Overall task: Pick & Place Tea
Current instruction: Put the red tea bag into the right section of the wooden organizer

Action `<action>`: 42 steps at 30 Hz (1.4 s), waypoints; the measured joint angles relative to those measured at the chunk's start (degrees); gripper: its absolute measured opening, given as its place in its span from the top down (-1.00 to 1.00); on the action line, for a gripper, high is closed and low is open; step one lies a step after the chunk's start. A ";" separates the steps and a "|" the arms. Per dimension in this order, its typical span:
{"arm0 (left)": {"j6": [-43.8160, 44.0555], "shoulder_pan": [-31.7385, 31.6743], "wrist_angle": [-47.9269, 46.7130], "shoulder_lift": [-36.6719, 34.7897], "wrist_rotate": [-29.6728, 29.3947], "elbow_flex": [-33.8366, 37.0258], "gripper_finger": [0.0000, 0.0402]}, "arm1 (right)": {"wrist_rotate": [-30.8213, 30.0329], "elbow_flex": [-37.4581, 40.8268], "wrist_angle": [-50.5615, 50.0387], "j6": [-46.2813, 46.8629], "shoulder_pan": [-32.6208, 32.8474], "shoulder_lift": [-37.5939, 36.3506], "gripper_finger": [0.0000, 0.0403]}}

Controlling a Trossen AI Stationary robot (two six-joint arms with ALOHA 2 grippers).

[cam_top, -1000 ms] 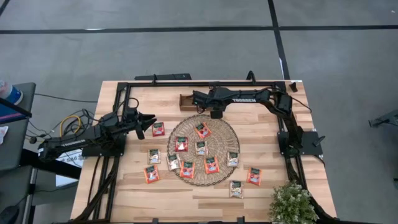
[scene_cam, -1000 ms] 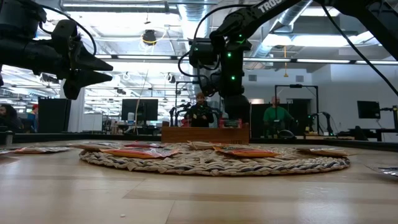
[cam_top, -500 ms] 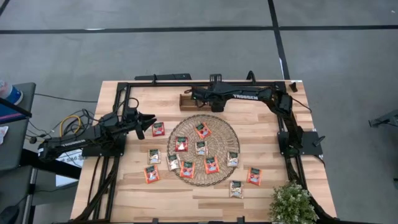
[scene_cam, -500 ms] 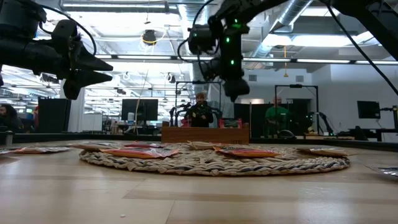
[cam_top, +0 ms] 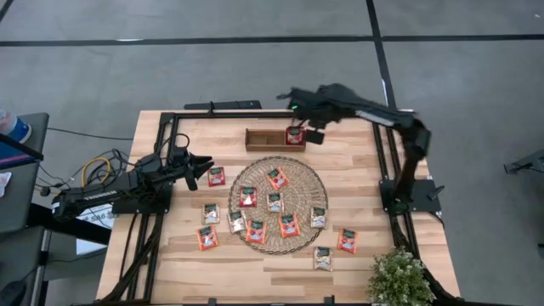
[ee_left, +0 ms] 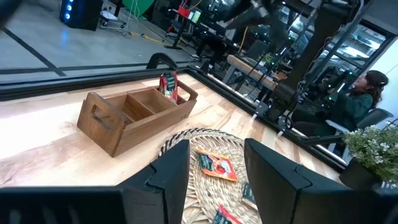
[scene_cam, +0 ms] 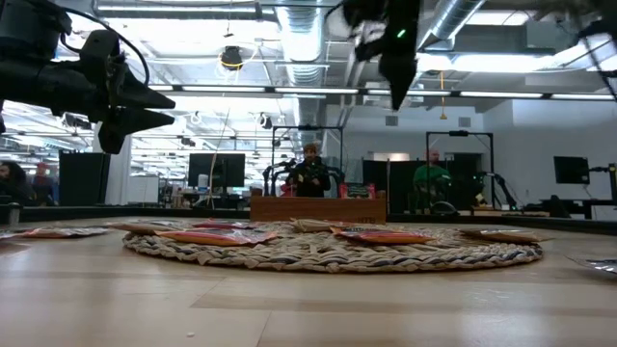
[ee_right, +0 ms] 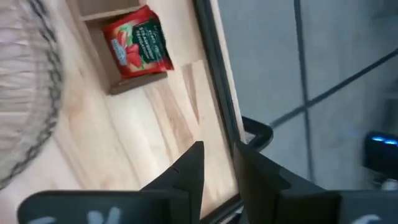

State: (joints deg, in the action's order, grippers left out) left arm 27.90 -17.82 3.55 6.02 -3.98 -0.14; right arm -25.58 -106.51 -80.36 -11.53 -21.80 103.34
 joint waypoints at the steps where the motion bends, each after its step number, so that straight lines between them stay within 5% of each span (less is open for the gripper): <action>1: 0.00 -0.01 0.00 0.00 0.00 0.00 0.27 | 1.94 1.13 0.17 0.22 -0.36 -2.33 0.63; 9: 0.00 0.00 0.05 0.00 0.00 0.00 0.27 | 14.28 18.92 9.68 5.94 -2.68 -24.04 0.64; 21: -0.71 0.00 1.25 0.02 0.01 -1.21 0.27 | 19.40 52.22 33.06 24.01 1.47 -54.57 0.64; 35: 2.02 0.37 8.69 1.51 6.15 -1.82 0.27 | 19.60 74.59 55.63 37.52 12.20 -74.41 0.64; 42: -2.82 2.59 8.51 11.00 5.15 -10.17 0.27 | 19.38 80.71 65.38 38.60 13.78 -82.41 0.64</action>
State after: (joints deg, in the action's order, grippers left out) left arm 25.08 -15.23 12.06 17.02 1.17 -10.31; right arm -6.20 -25.80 -14.98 27.07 -8.02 20.94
